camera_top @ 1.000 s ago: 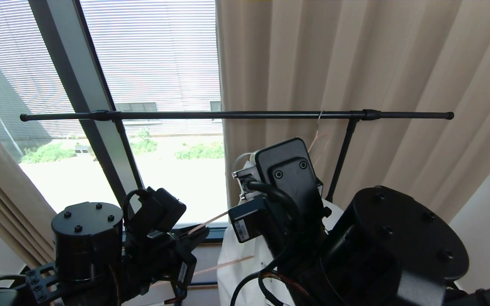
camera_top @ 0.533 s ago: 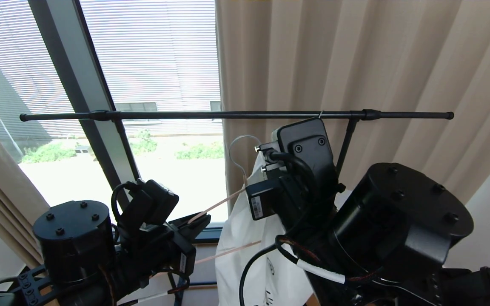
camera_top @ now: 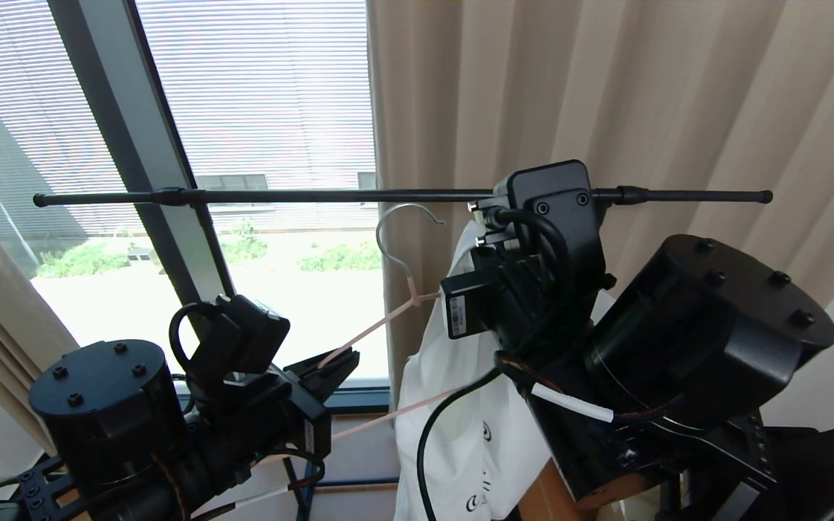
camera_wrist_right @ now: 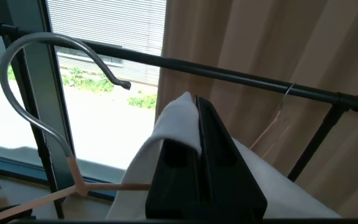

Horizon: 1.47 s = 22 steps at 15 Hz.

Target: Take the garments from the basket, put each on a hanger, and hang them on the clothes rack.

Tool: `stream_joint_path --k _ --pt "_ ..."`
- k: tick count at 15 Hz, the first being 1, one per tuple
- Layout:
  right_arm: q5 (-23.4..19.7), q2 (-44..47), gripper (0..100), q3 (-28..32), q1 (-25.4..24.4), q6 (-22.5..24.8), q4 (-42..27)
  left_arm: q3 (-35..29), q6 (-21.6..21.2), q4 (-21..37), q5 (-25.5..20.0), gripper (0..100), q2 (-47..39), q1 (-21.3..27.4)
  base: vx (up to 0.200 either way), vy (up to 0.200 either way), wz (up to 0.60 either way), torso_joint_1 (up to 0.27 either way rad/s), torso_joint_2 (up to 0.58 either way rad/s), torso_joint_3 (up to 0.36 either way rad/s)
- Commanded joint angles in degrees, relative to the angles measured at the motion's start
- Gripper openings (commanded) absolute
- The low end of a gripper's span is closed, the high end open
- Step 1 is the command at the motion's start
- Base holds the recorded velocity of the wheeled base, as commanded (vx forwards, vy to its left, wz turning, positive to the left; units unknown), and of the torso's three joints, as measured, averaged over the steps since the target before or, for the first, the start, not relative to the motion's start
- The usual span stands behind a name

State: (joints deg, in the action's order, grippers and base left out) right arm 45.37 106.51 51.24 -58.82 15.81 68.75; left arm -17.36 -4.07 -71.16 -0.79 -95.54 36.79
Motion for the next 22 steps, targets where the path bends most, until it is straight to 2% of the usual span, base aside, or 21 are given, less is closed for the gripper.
stream_joint_path --k 1,7,8,14,19,22 --pt "0.0 0.5 0 0.0 -1.6 -0.1 0.1 0.4 0.0 -0.2 -0.1 0 -0.3 0.2 0.000 0.000 0.00 0.000 0.00 0.000" --pt "0.2 1.0 0 -0.3 -4.5 -0.3 0.2 0.5 0.0 -0.4 -0.1 0 -1.0 0.2 0.000 0.000 0.00 0.000 0.00 0.000" --pt "0.2 0.9 100 -0.3 -4.3 -0.3 0.8 0.5 0.0 -0.4 -0.1 0 -1.0 0.3 0.000 0.000 0.00 0.000 0.00 0.000" --pt "0.2 0.4 100 0.3 1.2 0.4 2.2 1.4 -0.1 -2.8 -0.2 0 -0.9 0.3 0.000 0.000 0.00 0.000 0.00 0.000" --pt "0.2 1.2 100 0.9 2.2 0.4 2.1 1.6 -0.2 -2.9 -0.2 0 -0.9 1.0 0.000 0.000 0.00 0.000 0.00 0.000" --pt "0.4 1.9 100 0.4 0.2 0.4 2.2 1.5 0.0 -3.6 -0.2 0 -1.0 1.0 0.000 0.000 0.00 0.000 0.00 0.000"
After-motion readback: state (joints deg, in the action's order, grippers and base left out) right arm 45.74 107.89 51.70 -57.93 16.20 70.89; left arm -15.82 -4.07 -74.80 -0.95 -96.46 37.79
